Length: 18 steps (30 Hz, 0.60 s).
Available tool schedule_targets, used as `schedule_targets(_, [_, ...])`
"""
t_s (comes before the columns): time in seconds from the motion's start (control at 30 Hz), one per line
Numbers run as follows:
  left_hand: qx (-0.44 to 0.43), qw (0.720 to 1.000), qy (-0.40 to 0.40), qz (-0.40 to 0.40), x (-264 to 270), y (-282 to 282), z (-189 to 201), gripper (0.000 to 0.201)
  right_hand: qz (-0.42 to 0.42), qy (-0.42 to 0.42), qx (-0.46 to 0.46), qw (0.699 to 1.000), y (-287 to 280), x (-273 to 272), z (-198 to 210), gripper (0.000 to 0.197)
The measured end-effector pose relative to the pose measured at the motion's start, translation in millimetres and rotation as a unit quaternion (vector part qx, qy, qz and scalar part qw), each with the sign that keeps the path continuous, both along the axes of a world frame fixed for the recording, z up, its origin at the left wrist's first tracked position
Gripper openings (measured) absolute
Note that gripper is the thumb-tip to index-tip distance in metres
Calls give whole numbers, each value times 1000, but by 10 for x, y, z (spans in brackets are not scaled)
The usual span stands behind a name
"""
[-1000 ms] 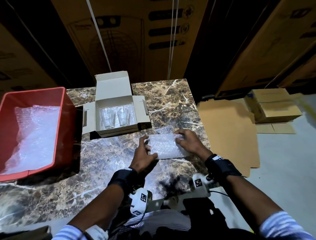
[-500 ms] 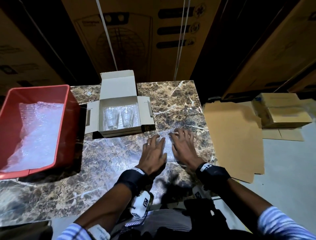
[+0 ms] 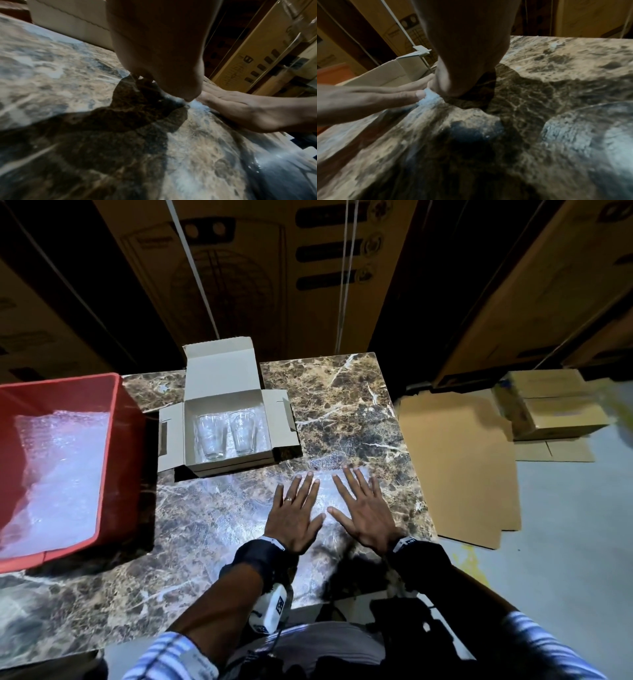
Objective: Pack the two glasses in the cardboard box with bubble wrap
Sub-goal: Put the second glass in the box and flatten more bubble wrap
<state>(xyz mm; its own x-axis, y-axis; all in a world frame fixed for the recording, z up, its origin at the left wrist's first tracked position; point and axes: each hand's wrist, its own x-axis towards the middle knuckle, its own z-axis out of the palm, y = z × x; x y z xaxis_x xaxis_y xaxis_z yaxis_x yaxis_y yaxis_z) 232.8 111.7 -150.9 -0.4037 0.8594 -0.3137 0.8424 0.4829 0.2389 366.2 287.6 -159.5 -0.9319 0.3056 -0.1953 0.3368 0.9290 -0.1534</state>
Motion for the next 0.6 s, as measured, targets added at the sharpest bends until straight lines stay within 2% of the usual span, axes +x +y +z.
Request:
schedule_targets(0.3, [3,999,-2,35,-58,-207,28,85,-36,-44,-1,998,176,108,54,88])
schedule_targets(0.4, [51,997,-44,44,-34,-205,105,86,-44,-15,-42,998,176,140,167,87])
schedule_targets(0.5, [127,990,-49,49,-18,-194,199,80,16,48,-68,996,184,159,290,78])
schedule_targets(0.6, [179,983,-35,34,3,-145,256,64,109,79,-45,990,166,175,307,57])
